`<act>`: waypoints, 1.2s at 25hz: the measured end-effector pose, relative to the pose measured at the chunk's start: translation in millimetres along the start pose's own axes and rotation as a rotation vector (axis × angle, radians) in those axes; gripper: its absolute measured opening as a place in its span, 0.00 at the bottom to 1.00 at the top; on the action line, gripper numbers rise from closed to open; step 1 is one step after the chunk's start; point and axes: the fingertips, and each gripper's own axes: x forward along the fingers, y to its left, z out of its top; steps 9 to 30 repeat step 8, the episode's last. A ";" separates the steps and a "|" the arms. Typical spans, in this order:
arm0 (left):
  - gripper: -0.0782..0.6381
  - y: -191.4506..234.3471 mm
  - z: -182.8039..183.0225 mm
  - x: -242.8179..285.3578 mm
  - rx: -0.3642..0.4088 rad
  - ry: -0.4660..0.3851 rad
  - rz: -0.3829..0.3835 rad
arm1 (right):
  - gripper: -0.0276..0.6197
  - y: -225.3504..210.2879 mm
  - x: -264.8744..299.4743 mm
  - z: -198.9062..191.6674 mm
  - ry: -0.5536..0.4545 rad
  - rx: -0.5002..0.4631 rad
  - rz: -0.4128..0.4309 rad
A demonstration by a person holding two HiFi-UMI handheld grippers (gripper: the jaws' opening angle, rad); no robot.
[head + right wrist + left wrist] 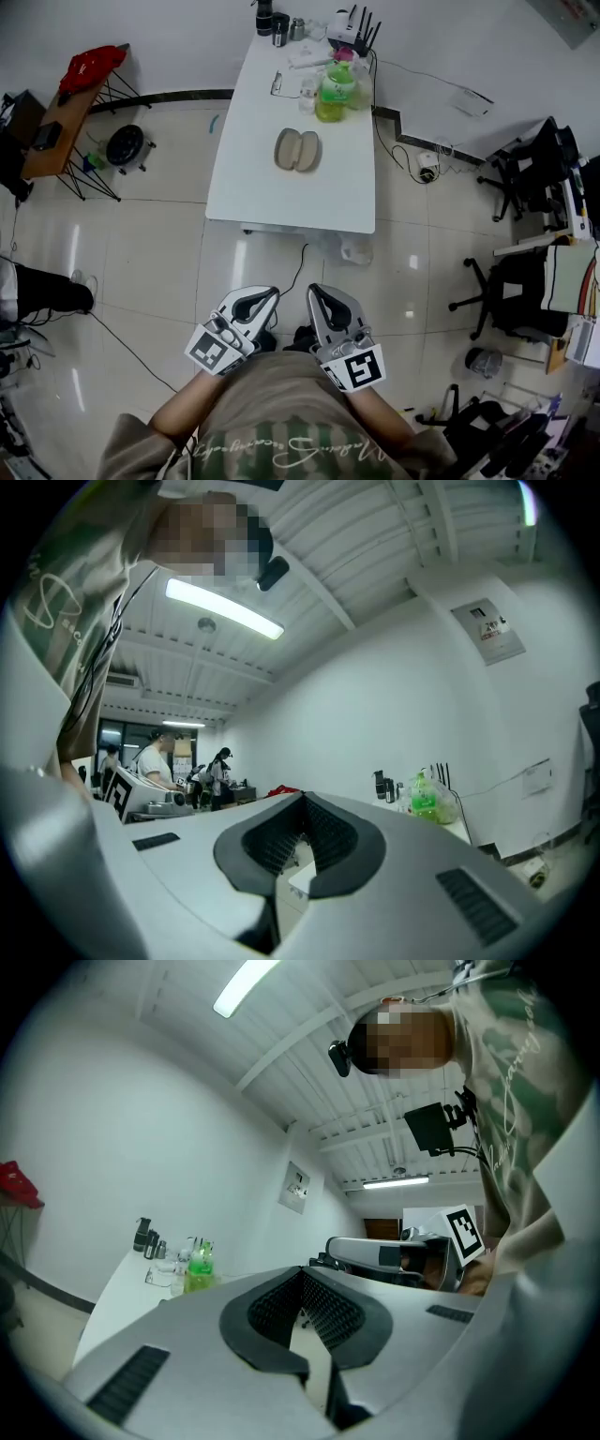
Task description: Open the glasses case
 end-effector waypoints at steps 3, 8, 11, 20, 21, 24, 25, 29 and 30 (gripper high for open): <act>0.12 -0.4 -0.9 6.7 -0.008 -0.004 0.010 | 0.06 -5.6 -2.4 3.9 -0.003 -0.035 -0.004; 0.12 -3.8 -3.1 14.2 -0.015 0.005 0.018 | 0.06 -15.5 -5.4 5.2 -0.008 -0.036 -0.004; 0.12 -3.8 -3.1 14.2 -0.015 0.005 0.018 | 0.06 -15.5 -5.4 5.2 -0.008 -0.036 -0.004; 0.12 -3.8 -3.1 14.2 -0.015 0.005 0.018 | 0.06 -15.5 -5.4 5.2 -0.008 -0.036 -0.004; 0.12 -3.8 -3.1 14.2 -0.015 0.005 0.018 | 0.06 -15.5 -5.4 5.2 -0.008 -0.036 -0.004; 0.12 -3.8 -3.1 14.2 -0.015 0.005 0.018 | 0.06 -15.5 -5.4 5.2 -0.008 -0.036 -0.004; 0.12 -3.8 -3.1 14.2 -0.015 0.005 0.018 | 0.06 -15.5 -5.4 5.2 -0.008 -0.036 -0.004; 0.12 -3.8 -3.1 14.2 -0.015 0.005 0.018 | 0.06 -15.5 -5.4 5.2 -0.008 -0.036 -0.004; 0.12 -3.8 -3.1 14.2 -0.015 0.005 0.018 | 0.06 -15.5 -5.4 5.2 -0.008 -0.036 -0.004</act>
